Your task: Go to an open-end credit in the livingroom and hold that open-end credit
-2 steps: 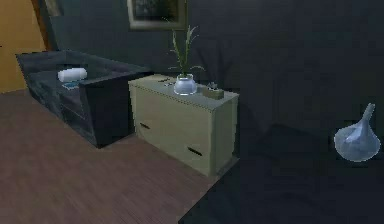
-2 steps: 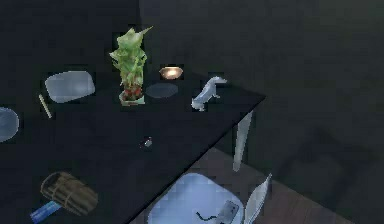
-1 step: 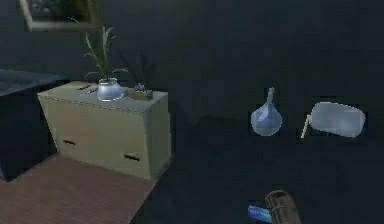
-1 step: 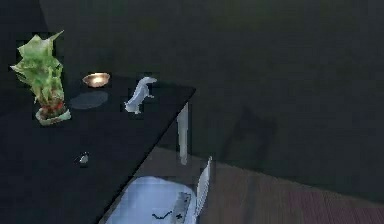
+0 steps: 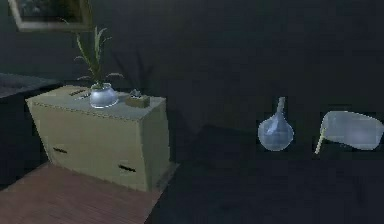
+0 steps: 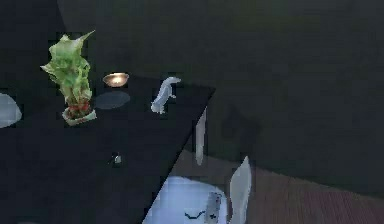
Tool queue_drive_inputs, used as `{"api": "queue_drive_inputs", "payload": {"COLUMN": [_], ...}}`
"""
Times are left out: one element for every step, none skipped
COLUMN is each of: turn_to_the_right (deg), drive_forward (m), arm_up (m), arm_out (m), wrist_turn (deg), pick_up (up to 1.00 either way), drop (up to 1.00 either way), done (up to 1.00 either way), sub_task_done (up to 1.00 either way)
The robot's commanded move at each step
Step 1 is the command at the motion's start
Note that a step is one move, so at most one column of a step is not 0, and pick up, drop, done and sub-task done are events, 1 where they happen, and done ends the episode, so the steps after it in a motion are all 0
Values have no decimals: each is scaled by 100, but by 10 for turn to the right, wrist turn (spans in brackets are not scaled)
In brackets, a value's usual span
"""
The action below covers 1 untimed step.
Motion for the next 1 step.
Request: {"api": "queue_drive_inputs", "payload": {"turn_to_the_right": [-450], "drive_forward": [0], "arm_up": [0], "arm_out": [0], "wrist_turn": [0], "pick_up": [0], "drop": [0], "done": [0], "sub_task_done": [0]}}
